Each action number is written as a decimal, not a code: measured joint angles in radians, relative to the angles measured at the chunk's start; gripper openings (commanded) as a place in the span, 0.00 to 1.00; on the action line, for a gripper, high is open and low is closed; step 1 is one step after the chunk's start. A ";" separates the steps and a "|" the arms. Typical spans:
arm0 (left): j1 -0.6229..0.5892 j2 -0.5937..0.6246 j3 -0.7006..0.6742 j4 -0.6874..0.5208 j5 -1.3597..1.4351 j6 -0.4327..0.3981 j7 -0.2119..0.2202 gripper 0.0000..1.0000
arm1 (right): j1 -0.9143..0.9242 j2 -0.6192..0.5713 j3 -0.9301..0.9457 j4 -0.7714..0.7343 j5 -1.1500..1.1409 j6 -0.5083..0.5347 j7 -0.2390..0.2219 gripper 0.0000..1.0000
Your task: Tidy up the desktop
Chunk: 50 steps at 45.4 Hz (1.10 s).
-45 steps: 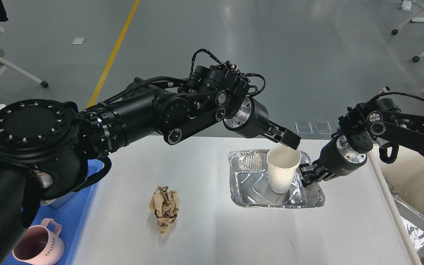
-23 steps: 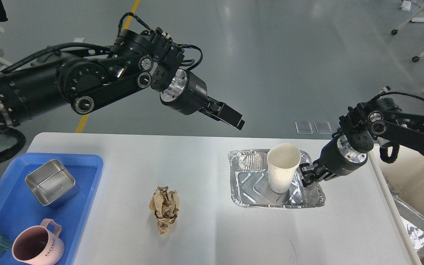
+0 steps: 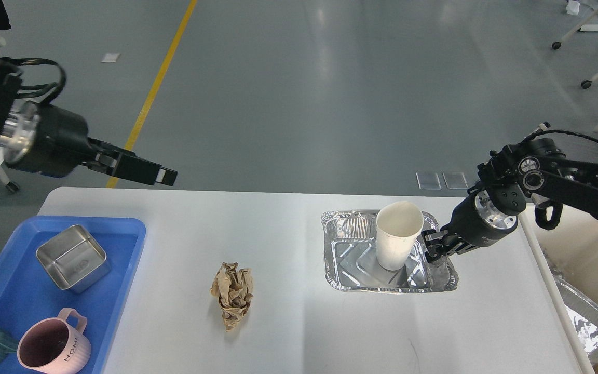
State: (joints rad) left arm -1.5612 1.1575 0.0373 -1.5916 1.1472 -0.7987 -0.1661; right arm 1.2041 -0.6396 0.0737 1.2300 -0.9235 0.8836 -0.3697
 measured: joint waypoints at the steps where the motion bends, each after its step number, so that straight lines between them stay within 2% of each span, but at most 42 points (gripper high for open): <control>1: 0.000 0.028 -0.005 -0.008 0.000 -0.005 -0.002 0.80 | 0.000 0.000 0.000 0.000 0.000 0.000 0.000 0.00; 9: -0.001 0.214 -0.087 -0.034 -0.004 -0.058 -0.027 0.80 | -0.001 0.000 0.000 0.000 0.000 0.001 0.000 0.00; 20: -0.001 0.348 -0.177 -0.032 -0.012 -0.079 -0.037 0.81 | -0.006 0.002 0.000 -0.001 0.000 0.001 0.000 0.00; 35: -0.086 0.453 -0.195 -0.027 -0.016 -0.132 -0.038 0.81 | -0.010 0.005 0.000 -0.003 -0.001 0.002 0.000 0.00; 50: -0.097 0.538 -0.197 -0.035 -0.016 -0.161 -0.039 0.81 | -0.004 0.017 -0.001 -0.009 -0.002 0.002 0.000 0.00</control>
State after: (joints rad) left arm -1.6582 1.6956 -0.1593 -1.6268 1.1311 -0.9593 -0.2050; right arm 1.1997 -0.6229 0.0728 1.2209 -0.9250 0.8857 -0.3697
